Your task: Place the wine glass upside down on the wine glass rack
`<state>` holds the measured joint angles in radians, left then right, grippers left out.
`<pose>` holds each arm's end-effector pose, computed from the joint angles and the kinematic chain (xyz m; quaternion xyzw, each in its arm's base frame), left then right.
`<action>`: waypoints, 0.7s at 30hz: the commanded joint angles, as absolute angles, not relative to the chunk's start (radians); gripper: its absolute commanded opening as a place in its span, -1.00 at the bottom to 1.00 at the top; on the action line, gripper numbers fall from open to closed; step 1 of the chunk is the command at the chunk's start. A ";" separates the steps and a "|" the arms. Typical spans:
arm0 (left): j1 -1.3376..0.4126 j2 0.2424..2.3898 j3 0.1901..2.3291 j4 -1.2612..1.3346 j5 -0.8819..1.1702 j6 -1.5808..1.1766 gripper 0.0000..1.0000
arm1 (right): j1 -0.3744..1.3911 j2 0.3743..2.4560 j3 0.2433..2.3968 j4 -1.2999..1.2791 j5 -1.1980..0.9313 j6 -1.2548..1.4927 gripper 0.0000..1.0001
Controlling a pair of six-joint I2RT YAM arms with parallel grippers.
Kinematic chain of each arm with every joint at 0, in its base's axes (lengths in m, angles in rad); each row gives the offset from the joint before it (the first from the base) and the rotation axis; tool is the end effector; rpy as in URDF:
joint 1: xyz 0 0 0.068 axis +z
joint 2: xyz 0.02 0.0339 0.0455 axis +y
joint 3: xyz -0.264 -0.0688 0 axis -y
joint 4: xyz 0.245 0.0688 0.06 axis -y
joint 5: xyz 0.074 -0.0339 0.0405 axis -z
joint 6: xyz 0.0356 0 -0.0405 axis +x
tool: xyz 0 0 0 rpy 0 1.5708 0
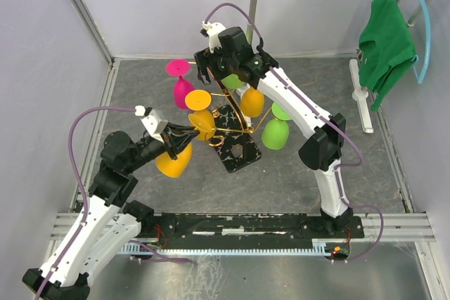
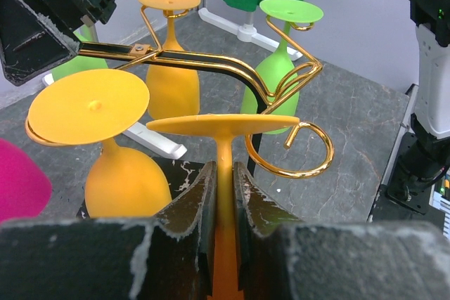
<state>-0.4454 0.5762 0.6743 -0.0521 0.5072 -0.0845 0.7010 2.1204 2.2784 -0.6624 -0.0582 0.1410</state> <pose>0.1203 -0.0766 0.3459 0.2985 0.6251 -0.3505 0.6302 0.3703 0.3152 0.3835 -0.2521 0.8232 0.2305 0.4535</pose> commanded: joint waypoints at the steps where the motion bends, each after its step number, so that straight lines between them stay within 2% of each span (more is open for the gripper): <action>1: -0.448 0.575 0.723 -0.038 0.513 -0.035 -0.95 | 0.710 2.160 2.356 -0.587 -0.037 0.130 0.79; 12: -0.447 0.572 0.753 -0.106 0.499 0.000 -0.95 | 0.710 2.268 2.436 -0.481 -0.001 0.137 0.43; 21: -0.447 0.578 0.755 -0.109 0.489 0.009 -0.95 | 0.709 2.330 2.481 -0.380 0.016 0.165 0.35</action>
